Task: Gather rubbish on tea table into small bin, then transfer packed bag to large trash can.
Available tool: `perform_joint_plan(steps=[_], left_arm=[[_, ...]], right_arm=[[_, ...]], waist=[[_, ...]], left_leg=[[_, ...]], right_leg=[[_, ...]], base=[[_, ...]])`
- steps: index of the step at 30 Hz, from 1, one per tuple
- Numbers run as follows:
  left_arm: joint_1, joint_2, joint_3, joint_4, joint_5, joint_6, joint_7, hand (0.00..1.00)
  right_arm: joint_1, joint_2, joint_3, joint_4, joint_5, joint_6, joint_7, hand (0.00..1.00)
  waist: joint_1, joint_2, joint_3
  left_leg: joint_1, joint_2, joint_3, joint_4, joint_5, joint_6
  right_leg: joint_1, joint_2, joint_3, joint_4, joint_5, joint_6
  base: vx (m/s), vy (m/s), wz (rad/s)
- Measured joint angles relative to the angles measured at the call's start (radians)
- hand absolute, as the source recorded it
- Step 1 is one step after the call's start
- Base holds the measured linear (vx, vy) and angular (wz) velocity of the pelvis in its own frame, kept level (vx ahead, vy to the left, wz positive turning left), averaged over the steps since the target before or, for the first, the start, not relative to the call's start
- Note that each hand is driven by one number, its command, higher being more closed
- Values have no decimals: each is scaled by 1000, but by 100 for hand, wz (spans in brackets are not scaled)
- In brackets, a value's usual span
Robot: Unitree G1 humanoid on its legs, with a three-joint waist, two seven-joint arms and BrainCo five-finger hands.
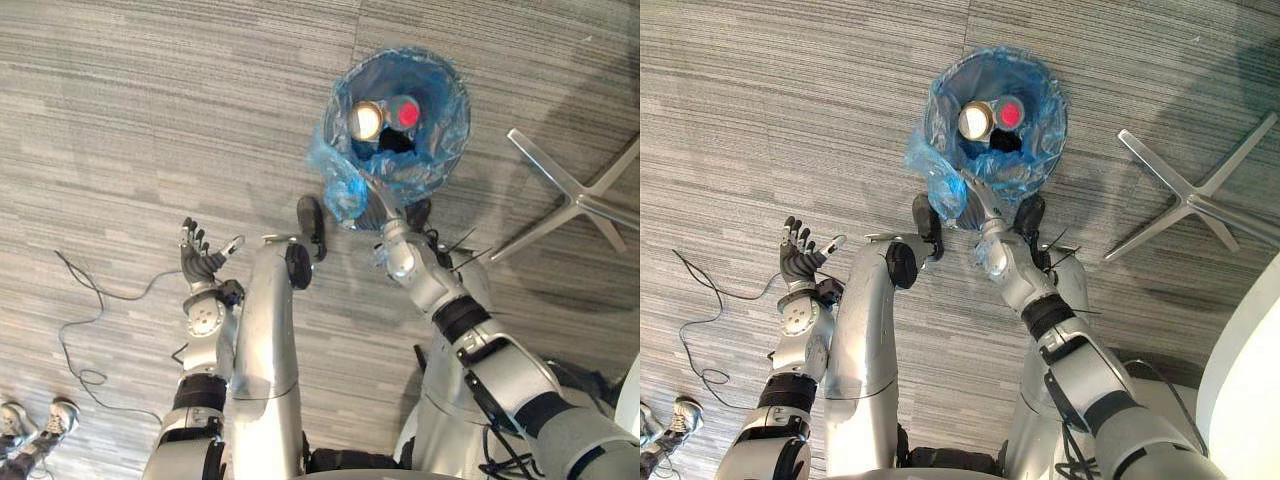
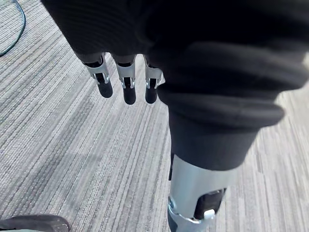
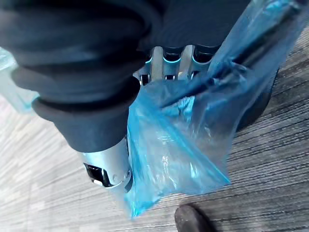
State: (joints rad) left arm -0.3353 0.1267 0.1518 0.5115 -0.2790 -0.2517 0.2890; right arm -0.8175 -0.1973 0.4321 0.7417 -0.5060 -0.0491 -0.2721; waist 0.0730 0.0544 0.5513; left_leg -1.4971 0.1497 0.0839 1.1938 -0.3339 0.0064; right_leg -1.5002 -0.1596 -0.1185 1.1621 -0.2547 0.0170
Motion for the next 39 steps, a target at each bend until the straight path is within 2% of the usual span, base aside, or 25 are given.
perform_joint_plan(steps=[3,9,11,13,16,18,20,22,24,28,31,34,36,37,38,39], left_arm=[[0,0,0,0,-4,1,-4,0],[1,0,6,11,1,12,-1,0],[5,-1,3,11,7,24,-3,0],[13,-8,-44,9,21,31,-8,0],[57,-39,-99,9,59,45,-30,0],[111,-53,-130,10,77,52,-40,0],[163,-54,-146,11,96,54,-49,0],[207,-57,-153,21,100,59,-51,0],[262,-53,-159,59,107,61,-55,0],[368,-35,-166,195,152,74,-78,0],[416,-16,-188,207,195,80,-97,0],[433,-1,-198,200,215,79,-114,0],[433,8,-213,164,215,79,-115,0],[434,11,-218,139,215,78,-115,0],[433,12,-225,94,216,76,-115,0],[431,10,-223,66,216,69,-116,0]], right_arm=[[7,-1,0,-23,31,-1,11,100],[86,-7,-19,-253,74,-9,-10,100],[141,-7,-50,-344,100,-13,-16,100],[209,-7,-81,-405,123,-14,-17,100],[321,7,-80,-497,150,-21,-16,100],[404,29,-76,-545,156,-27,-11,100],[472,46,-72,-577,185,-32,-6,100],[537,58,-71,-616,195,-38,3,100],[615,75,-60,-654,206,-54,23,100],[720,75,-29,-656,241,-104,85,100],[733,69,-48,-685,272,-110,122,100],[725,56,-61,-735,306,-132,143,100],[712,55,-60,-771,312,-141,144,100],[702,55,-60,-779,313,-141,144,100],[685,51,-59,-790,319,-142,145,100],[667,42,-56,-790,326,-142,145,100]], waist=[[1,0,0],[-1,-2,-1],[-3,-8,-3],[-6,-14,-5],[-13,-45,-17],[-32,-62,-26],[-32,-88,-41],[-33,-103,-54],[-32,-116,-96],[-37,-129,-260],[-40,-130,-299],[-57,-132,-312],[-60,-133,-313],[-58,-134,-313],[-59,-132,-314],[-58,-123,-310]], left_leg=[[0,1,-3,0,2,-3],[33,6,-22,8,6,2],[98,6,-29,-12,7,0],[200,1,-26,-70,13,-13],[378,-1,-3,-194,38,-21],[507,0,4,-284,56,-26],[628,-1,20,-368,75,-25],[754,-9,27,-455,98,-24],[896,-15,35,-560,125,-25],[1098,-30,61,-770,172,-32],[1202,-35,93,-829,182,-25],[1258,-46,129,-865,187,-16],[1251,-51,148,-853,187,-15],[1241,-61,150,-839,194,-4],[1224,-64,151,-831,220,38],[1221,-47,164,-850,231,59]], right_leg=[[0,0,-3,2,-3,2],[48,2,-25,0,-2,0],[122,3,-36,-26,-3,-1],[231,4,-48,-90,2,-6],[405,8,-55,-213,29,-4],[545,13,-77,-314,61,-25],[663,21,-82,-399,82,-27],[791,26,-92,-489,102,-21],[939,43,-99,-612,133,-13],[1158,81,-88,-888,229,6],[1263,95,-55,-998,277,9],[1292,95,1,-1035,314,14],[1274,93,38,-1038,338,23],[1255,89,45,-1023,347,26],[1212,86,56,-985,373,55],[1201,91,60,-933,351,77]], base=[[-43,28,2],[-34,27,-1],[-45,17,6],[-64,10,7],[-30,-8,6],[36,-26,10],[95,-30,2],[133,-27,7],[170,-5,1],[185,3,-12],[150,42,-32],[28,52,-48],[-55,69,-52],[-124,88,-60],[-143,70,-49],[-225,112,-13]])
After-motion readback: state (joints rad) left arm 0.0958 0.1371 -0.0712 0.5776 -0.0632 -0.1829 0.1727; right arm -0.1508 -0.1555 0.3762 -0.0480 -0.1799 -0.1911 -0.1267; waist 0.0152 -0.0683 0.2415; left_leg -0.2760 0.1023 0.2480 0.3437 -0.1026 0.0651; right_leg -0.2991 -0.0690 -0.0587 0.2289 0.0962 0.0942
